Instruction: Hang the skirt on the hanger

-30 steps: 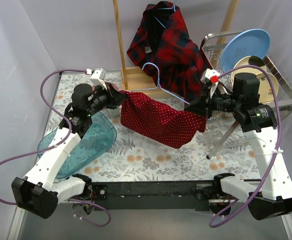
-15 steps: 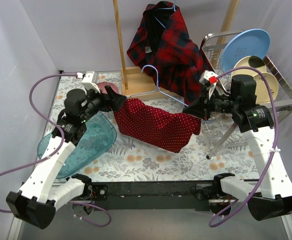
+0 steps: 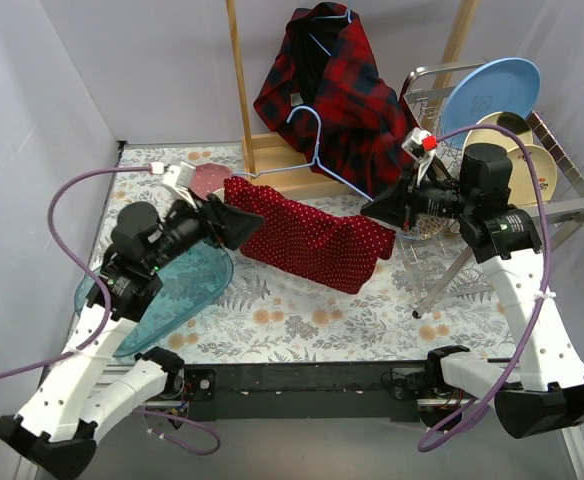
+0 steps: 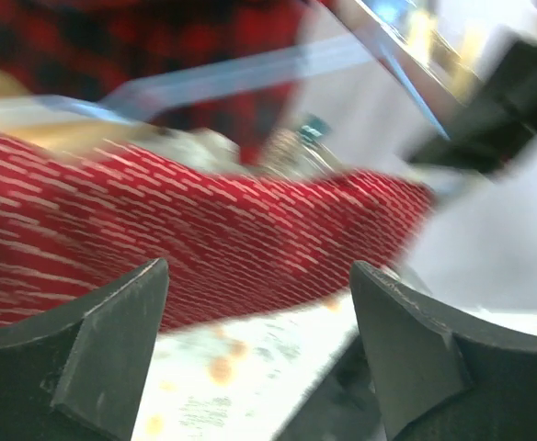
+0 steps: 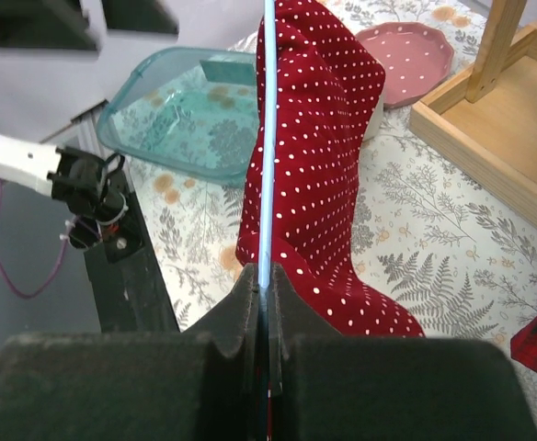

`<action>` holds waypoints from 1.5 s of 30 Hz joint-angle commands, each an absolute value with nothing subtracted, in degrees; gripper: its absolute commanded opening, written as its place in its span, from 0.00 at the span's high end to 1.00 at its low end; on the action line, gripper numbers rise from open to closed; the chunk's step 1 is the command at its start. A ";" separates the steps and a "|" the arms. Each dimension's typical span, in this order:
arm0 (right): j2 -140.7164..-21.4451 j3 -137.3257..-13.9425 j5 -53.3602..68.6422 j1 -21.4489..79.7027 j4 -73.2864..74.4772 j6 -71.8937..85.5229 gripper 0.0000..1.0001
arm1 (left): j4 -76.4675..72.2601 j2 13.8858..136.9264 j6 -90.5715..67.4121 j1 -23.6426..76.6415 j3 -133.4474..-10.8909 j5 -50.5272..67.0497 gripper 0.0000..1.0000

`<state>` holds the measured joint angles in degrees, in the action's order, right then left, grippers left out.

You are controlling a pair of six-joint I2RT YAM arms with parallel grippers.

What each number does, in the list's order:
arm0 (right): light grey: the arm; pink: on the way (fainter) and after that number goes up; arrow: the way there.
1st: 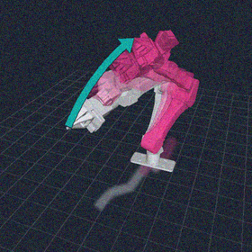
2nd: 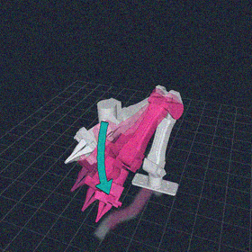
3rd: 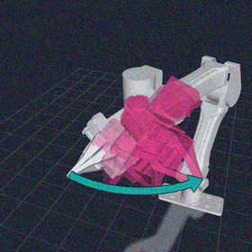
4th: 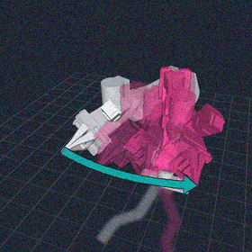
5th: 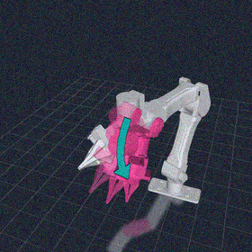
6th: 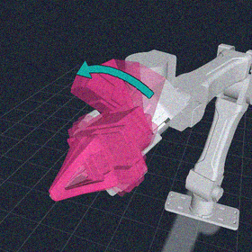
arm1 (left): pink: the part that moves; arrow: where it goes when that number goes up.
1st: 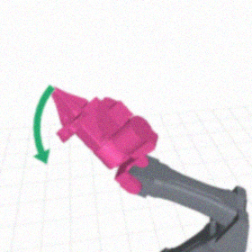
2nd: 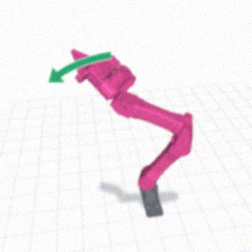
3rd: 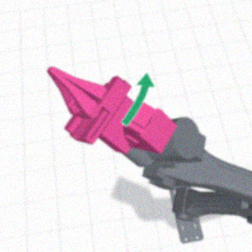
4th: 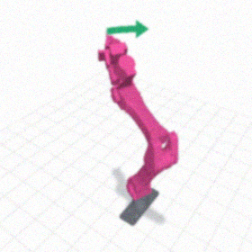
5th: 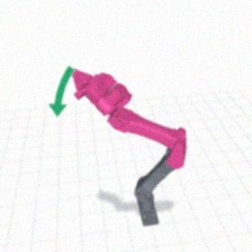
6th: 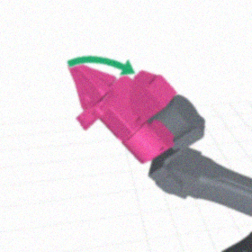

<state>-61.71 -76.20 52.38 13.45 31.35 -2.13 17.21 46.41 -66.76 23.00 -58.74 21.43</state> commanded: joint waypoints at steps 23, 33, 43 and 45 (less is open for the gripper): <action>-62.40 -74.71 48.87 13.89 17.23 12.66 0.99 | 0.62 86.39 -49.05 82.79 -73.03 -58.61 0.38; -61.70 -73.21 47.99 14.33 16.96 11.87 0.99 | 0.35 87.81 -44.57 81.91 -79.18 -49.94 1.00; -60.91 -70.05 49.56 14.77 14.86 13.62 0.99 | 1.56 89.73 -42.88 79.81 -89.29 -34.64 1.00; -60.82 -70.05 50.09 14.85 14.68 13.89 0.99 | 2.46 90.96 -43.41 78.67 -89.38 -33.49 1.00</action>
<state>-62.94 -69.54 47.81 14.39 20.86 12.51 0.84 90.83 -43.22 80.71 -86.35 -39.40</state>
